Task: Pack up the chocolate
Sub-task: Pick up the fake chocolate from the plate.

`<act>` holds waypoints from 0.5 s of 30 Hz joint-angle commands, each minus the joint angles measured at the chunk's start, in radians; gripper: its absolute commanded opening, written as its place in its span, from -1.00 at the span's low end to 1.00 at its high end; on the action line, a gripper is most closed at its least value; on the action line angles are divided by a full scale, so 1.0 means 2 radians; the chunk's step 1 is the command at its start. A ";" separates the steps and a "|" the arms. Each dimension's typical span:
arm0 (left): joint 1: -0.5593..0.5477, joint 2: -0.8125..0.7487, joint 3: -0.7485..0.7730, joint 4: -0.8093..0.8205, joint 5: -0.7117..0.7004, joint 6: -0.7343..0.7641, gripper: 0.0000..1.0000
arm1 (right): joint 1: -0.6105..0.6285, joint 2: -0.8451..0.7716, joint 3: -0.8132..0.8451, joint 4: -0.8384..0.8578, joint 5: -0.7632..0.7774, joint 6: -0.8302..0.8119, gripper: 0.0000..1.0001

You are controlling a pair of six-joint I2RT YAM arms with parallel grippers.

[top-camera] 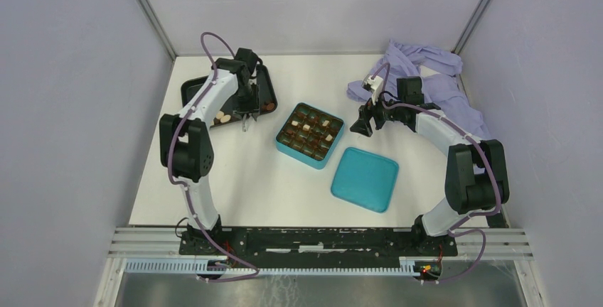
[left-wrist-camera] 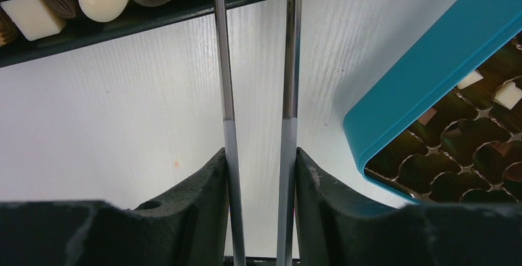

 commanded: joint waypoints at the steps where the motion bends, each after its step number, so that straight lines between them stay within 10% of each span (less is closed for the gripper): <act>1: -0.003 0.013 0.036 -0.024 -0.002 0.013 -0.10 | -0.003 -0.010 -0.002 0.021 -0.014 0.002 0.63; 15: -0.009 0.048 0.090 -0.041 0.020 0.015 -0.41 | -0.005 -0.013 -0.005 0.023 -0.016 0.003 0.64</act>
